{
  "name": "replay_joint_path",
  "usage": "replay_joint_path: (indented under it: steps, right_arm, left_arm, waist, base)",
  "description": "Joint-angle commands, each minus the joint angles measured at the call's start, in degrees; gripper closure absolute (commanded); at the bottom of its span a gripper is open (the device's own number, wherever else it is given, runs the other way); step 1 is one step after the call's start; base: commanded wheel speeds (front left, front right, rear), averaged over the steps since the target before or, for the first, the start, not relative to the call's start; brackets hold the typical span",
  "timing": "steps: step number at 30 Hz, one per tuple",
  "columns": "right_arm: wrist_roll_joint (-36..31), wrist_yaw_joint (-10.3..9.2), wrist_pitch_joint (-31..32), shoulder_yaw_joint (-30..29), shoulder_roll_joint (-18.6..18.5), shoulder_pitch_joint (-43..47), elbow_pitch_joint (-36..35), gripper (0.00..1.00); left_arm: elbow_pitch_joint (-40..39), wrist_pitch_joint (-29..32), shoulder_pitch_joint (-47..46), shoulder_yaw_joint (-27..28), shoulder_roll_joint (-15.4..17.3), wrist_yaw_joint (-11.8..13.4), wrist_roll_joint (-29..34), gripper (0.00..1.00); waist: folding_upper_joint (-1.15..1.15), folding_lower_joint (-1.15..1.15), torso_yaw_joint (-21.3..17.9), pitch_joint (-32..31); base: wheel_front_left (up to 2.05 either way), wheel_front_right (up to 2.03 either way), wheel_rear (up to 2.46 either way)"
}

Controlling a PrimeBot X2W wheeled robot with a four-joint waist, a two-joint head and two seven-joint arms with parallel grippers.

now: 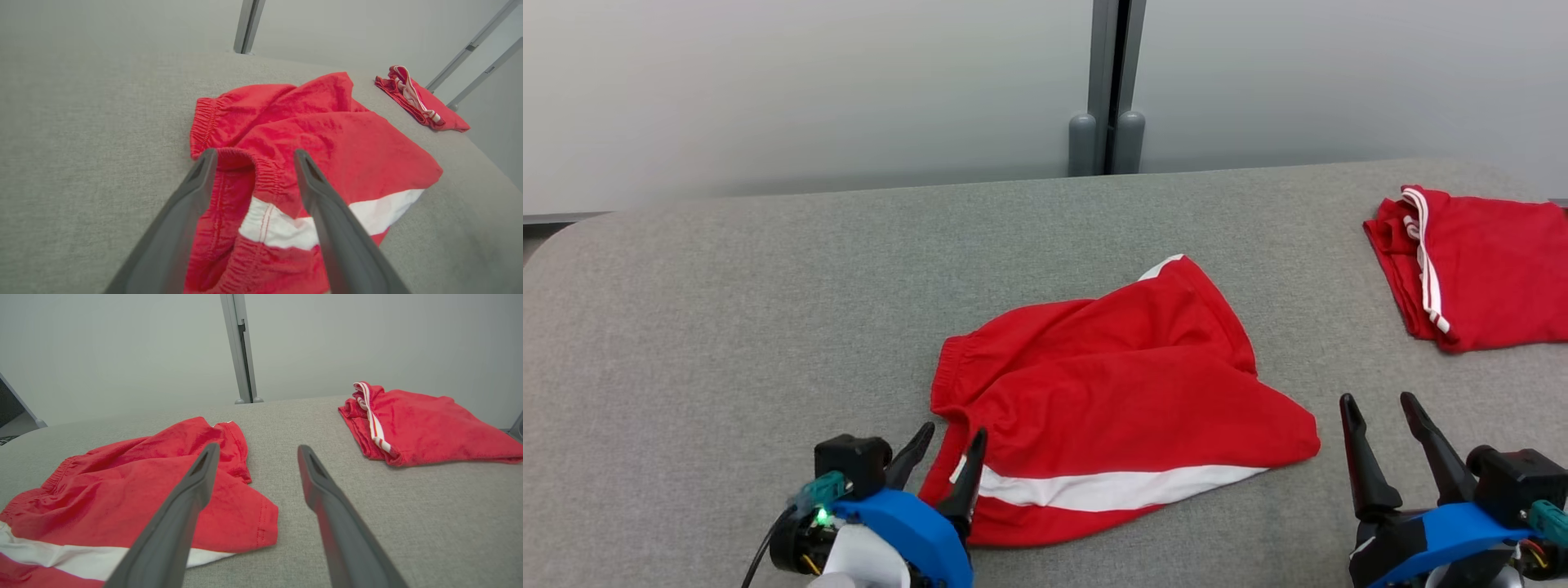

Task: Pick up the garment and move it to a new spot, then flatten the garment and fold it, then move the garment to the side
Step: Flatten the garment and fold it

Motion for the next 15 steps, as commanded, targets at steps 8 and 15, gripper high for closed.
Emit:
replay_joint_path:
  steps: [8,15]
  right_arm:
    - [0.81,0.01,-0.96,0.61,0.04,-1.43,0.63,0.00]
    - [1.38,0.01,-1.45,1.20,0.04,-2.11,0.90,0.00]
  left_arm:
    - [5.26,11.93,-5.45,0.27,-1.43,1.84,-4.85,0.00]
    - [7.49,17.27,-8.78,1.06,-1.91,3.99,-6.91,0.00]
  waist:
    - [0.00,0.00,-1.60,1.15]
    - [0.00,0.00,-2.55,2.54]
  base:
    - [0.00,0.00,0.00]
    - [0.00,0.00,0.00]
